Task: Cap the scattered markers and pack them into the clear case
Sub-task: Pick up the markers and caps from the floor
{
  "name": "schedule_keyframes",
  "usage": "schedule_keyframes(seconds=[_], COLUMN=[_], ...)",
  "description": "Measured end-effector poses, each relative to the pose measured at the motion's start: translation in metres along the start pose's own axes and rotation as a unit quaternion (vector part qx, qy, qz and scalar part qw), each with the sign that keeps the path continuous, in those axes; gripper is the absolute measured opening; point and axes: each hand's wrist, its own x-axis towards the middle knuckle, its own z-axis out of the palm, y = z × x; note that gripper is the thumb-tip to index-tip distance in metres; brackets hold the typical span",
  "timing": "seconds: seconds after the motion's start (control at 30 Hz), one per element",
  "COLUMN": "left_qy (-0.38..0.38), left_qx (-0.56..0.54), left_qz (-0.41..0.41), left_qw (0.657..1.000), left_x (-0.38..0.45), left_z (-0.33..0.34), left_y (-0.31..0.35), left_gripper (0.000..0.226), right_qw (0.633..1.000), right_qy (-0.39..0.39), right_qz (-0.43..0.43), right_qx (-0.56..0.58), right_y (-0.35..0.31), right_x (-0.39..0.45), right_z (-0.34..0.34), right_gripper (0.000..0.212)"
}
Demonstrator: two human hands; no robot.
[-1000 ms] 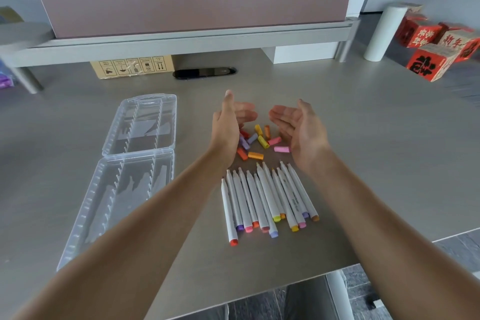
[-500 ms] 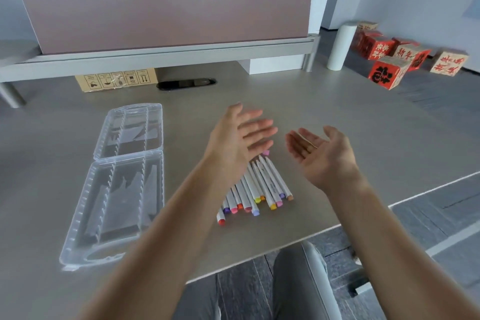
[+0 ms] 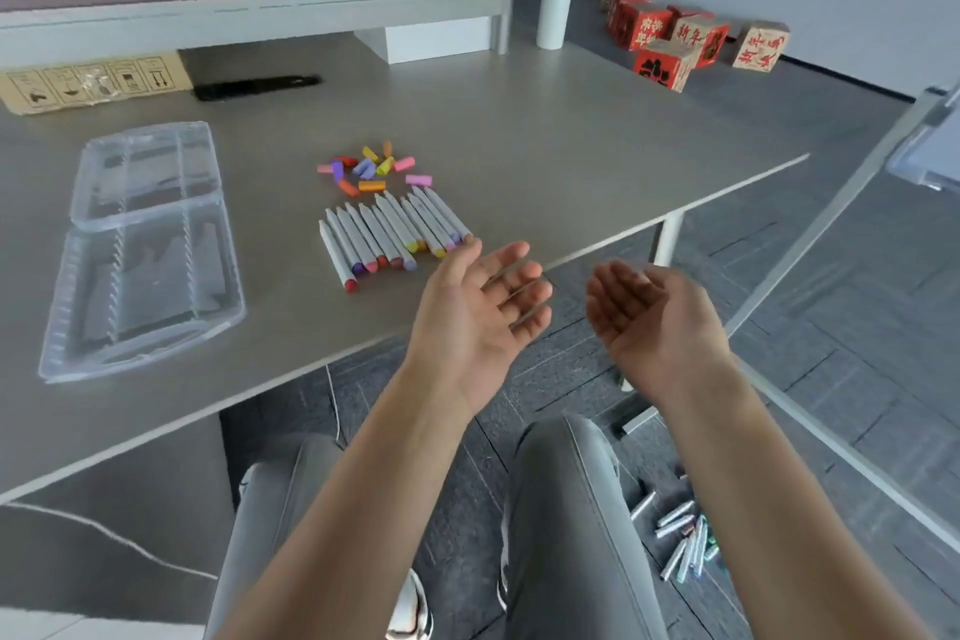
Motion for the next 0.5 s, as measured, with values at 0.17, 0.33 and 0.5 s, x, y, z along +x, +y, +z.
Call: schedule_keyframes(seconds=[0.17,0.33,0.5], left_qy=[0.003,-0.011,-0.046], left_qx=[0.055,0.091,0.093], left_qz=[-0.057,-0.110,-0.165], left_qw=[0.997,0.990,0.981], left_x=[-0.041,-0.082,-0.121], left_z=[-0.011,-0.020,-0.016], left_y=[-0.060,-0.115,-0.167], left_gripper=[0.036,0.034,0.034], right_qw=[0.998,0.989,0.979], right_qy=[0.065,0.138,0.185], right_qz=[0.001,-0.039,-0.072], right_qx=[0.013,0.029,0.036], right_y=[0.029,0.043,0.060], right_x=[-0.048,-0.113,-0.172], right_z=[-0.084,-0.149,-0.203], right_gripper=[0.030,0.026,0.025])
